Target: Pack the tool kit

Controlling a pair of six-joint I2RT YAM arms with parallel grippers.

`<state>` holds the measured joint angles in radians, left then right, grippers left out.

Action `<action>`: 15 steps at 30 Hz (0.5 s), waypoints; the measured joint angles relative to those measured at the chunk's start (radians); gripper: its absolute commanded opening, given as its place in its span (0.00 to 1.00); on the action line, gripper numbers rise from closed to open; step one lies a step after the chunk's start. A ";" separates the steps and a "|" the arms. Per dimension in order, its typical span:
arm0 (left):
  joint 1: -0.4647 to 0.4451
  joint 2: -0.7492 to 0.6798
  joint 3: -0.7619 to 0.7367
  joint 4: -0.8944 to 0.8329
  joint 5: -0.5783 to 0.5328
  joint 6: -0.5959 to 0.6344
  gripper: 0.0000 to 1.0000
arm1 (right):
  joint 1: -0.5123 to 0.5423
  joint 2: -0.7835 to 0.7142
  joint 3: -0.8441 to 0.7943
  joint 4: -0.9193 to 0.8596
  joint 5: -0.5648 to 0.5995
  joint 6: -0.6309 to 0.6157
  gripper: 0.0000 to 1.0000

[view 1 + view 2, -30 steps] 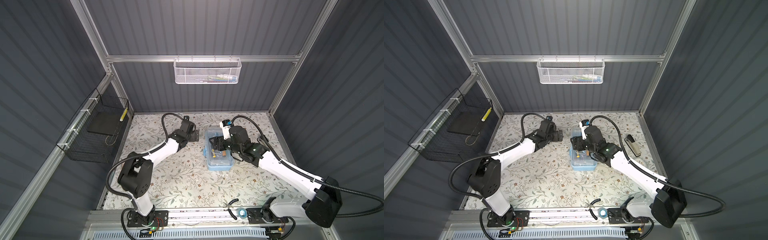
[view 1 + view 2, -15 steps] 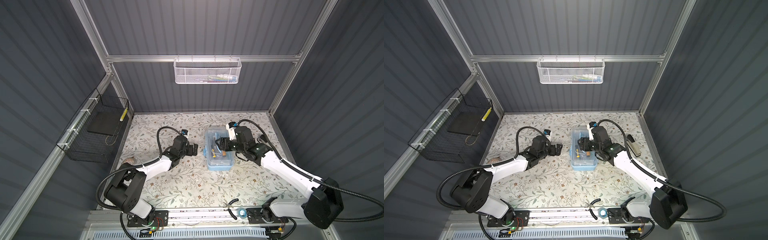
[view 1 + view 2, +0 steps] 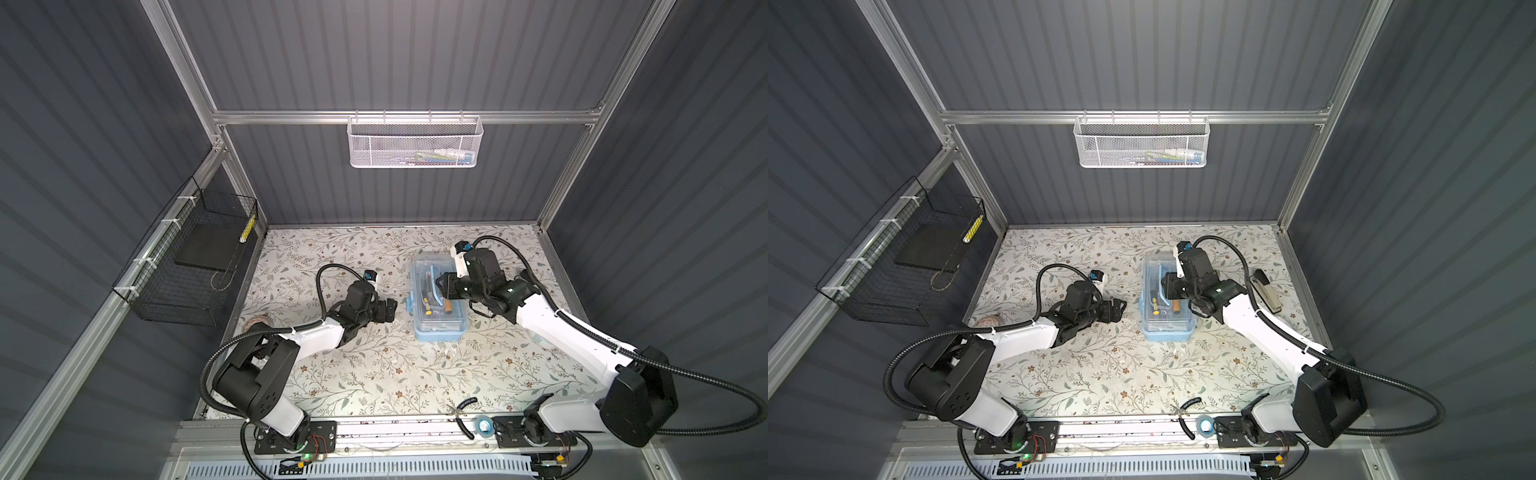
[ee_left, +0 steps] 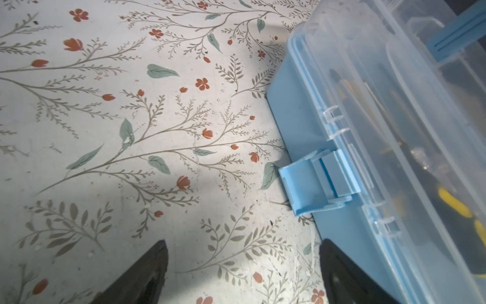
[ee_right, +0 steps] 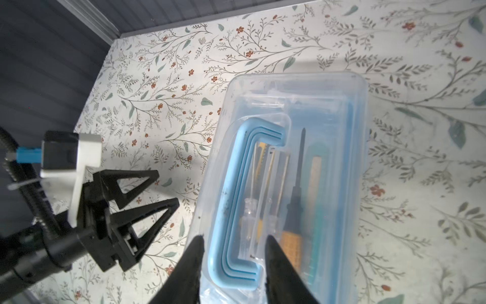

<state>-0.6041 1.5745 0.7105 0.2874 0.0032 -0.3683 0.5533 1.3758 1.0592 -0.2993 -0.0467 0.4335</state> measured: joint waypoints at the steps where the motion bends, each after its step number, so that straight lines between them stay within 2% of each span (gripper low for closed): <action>1: -0.003 0.006 0.000 0.002 0.003 -0.002 0.88 | 0.000 0.008 0.002 0.002 -0.003 0.002 0.34; 10: -0.025 0.019 -0.003 0.011 0.018 -0.003 0.88 | 0.000 0.101 0.019 0.029 -0.060 0.011 0.31; 15: -0.031 0.021 -0.031 0.036 0.015 -0.003 0.88 | 0.001 0.097 0.027 0.028 -0.062 0.007 0.25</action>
<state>-0.6346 1.5959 0.6796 0.3233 0.0185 -0.3717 0.5541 1.4727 1.0863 -0.2714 -0.1089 0.4408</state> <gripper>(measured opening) 0.878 0.266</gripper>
